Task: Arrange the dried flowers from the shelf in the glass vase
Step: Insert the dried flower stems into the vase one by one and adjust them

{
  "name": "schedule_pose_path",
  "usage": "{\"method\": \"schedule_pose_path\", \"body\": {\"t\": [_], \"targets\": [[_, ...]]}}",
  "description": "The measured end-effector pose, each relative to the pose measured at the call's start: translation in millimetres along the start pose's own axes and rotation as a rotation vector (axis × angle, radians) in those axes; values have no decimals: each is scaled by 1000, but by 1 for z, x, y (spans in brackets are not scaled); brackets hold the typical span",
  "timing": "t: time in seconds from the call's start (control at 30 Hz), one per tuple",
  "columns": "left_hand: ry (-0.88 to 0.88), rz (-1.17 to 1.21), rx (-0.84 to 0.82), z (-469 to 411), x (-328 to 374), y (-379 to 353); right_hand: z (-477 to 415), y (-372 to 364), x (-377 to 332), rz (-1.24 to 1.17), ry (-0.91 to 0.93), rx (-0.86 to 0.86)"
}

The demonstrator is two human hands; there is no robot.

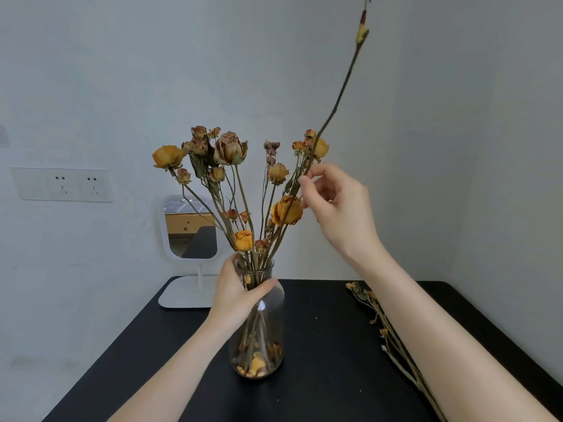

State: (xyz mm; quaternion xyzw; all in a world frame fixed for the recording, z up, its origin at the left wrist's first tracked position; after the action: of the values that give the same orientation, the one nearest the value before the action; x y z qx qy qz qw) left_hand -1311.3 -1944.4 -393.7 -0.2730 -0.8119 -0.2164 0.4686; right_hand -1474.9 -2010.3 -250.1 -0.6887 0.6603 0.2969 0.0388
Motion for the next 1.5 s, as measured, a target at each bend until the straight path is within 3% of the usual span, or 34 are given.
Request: {"method": "schedule_pose_path", "body": {"t": [0.37,0.57,0.8,0.97,1.07,1.17,1.3,1.5], "targets": [[-53,-88,31,2,-1,0,-8,-8,-39,403,226,-53],[-42,-144,19,2,-5,0,0,-20,-26,509,175,-164],[-17,-117,9,3,-4,1,9,-32,-12,490,13,-285],[25,-140,1,3,-5,0,-5,-20,-24,84,-136,-188],[42,-154,9,4,-4,0,-14,-15,-31,-33,-154,-130],[45,-163,11,4,-3,0,-16,-18,-30,138,-97,-135],[57,-150,1,5,-2,1,-5,-30,-27,453,-31,-297],[65,-134,-28,7,-1,2,-13,-22,-32,224,-121,-206]]}}
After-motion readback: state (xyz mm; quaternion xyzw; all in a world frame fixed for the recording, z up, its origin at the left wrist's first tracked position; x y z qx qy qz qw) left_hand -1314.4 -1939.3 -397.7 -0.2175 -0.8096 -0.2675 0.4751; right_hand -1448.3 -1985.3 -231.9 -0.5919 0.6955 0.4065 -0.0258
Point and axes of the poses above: each hand's wrist, its own z-axis away from the middle knuckle, its own y-axis out of the back of the hand, x = y × z, the point moved 2 cm from there along -z, towards the middle knuckle, and after that the axes turned 13 degrees about z, right-handed, at the moved point
